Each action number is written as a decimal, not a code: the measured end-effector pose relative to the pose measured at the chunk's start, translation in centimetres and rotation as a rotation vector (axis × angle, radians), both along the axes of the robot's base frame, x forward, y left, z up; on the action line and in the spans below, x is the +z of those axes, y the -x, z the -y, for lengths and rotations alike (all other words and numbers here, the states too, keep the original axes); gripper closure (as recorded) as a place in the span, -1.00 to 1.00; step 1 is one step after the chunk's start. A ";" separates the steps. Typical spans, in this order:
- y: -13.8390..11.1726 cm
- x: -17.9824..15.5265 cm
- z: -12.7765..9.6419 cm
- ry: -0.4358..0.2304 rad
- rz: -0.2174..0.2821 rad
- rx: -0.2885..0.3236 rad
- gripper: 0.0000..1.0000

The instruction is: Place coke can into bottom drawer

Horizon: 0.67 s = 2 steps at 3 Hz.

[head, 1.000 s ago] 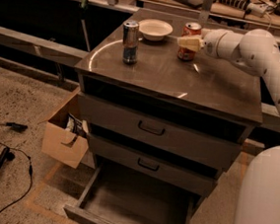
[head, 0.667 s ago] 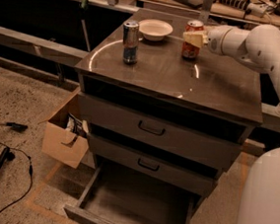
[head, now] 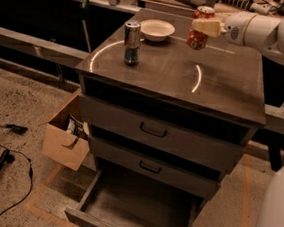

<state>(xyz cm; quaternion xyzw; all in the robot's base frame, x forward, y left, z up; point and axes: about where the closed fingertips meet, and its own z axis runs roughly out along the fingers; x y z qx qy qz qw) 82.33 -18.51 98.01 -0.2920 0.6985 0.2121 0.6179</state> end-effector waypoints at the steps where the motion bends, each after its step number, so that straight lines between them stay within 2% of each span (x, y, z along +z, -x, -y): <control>1: 3.3 1.7 -0.3 -0.064 0.007 0.138 1.00; 2: 5.2 1.4 -1.7 -0.057 -0.022 0.236 1.00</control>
Offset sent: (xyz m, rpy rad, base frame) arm -0.0307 0.0024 0.0168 0.0603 -0.0072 0.1299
